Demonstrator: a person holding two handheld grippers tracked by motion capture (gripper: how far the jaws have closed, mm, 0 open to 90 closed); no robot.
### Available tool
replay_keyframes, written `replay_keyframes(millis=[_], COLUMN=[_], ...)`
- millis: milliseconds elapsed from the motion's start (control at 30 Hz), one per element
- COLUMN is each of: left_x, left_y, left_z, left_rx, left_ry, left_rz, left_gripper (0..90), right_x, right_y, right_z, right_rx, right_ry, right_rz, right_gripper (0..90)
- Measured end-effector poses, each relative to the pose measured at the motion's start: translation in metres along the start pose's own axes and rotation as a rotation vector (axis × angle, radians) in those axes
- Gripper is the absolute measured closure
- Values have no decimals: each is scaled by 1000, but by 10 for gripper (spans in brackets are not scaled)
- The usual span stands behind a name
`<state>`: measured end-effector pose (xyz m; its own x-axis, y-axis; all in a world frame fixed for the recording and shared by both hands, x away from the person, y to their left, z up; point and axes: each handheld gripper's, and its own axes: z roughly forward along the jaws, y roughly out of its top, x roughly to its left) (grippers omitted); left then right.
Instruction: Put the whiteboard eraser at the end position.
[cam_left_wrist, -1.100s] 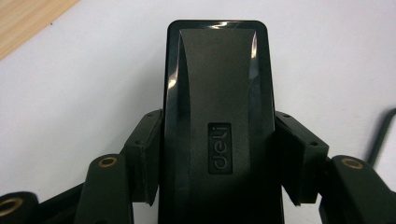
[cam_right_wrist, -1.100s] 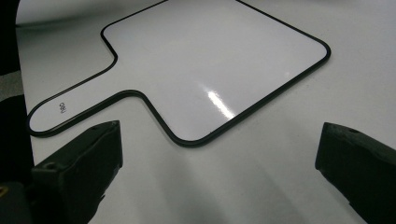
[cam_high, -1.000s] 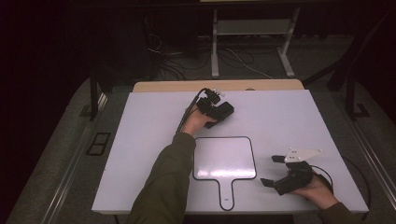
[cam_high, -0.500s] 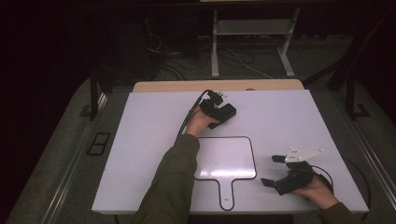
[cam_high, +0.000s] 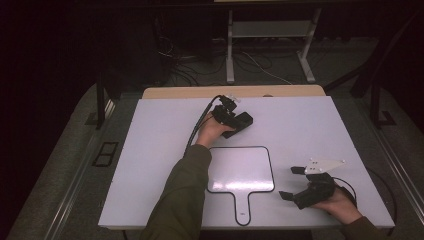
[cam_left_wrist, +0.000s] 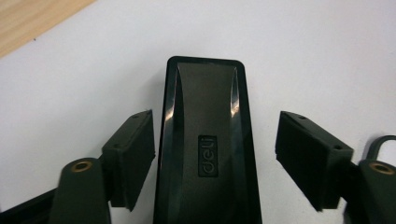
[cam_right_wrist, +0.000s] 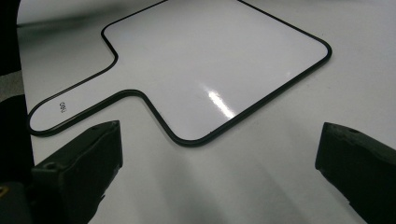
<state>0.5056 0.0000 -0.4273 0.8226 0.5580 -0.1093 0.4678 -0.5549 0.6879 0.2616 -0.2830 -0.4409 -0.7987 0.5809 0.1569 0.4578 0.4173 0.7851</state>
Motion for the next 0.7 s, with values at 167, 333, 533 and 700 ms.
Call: replay_keyframes(millis=[167,333,533,700], left_x=[-1,-3,-5,-7], left_y=[-1,-3,-9,-10], left_z=[-10,-21,-27,-29], left_rx=[-18,-54,-85,-93], left_ry=[-2,-2,-5,-15], left_rz=[0,-6,-13,7], left_gripper=[229,220,215,207], right_x=[-1,-1,-5,-7], right_y=[-1,-1,-2,-2], right_z=[1,2,4,3], right_rx=[-1,-1,-14,-24], right_ry=[-5,-13,-59,-67], right_rz=[-3,1,36,44], right_gripper=[0,0,0,0])
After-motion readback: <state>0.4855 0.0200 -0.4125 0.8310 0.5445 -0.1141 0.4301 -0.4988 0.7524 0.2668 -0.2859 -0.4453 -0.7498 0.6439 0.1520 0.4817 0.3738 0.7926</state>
